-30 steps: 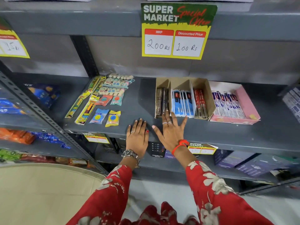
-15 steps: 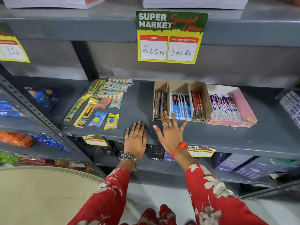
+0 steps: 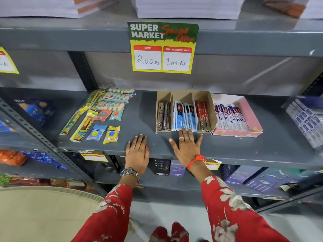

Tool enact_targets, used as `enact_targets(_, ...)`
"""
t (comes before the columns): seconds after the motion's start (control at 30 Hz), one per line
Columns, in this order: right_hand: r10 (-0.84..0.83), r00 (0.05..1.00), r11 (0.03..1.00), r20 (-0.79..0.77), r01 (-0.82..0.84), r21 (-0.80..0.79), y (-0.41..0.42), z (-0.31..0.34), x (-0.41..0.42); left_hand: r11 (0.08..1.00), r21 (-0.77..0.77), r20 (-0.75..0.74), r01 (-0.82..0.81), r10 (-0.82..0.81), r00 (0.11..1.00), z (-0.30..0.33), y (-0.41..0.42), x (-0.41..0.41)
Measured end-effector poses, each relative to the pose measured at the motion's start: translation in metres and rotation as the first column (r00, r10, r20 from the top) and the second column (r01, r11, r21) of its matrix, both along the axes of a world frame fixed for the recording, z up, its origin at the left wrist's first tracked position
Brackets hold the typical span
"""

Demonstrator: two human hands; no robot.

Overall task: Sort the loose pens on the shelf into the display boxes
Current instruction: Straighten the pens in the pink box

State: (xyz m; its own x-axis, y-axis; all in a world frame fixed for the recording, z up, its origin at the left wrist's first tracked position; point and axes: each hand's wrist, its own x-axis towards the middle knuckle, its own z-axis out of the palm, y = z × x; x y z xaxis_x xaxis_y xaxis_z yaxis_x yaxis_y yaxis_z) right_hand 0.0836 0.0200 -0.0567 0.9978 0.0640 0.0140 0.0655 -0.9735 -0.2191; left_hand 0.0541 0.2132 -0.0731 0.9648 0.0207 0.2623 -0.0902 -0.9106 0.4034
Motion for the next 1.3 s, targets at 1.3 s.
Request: enact_targets(1.3, -0.294, 0.952, 0.944, 0.086, 0.303, -0.128, -0.156, 0.050, 0.014, 0.971, 0.149, -0.124, 0.186, -0.169, 0.978, -0.002, -0.118, -0.006)
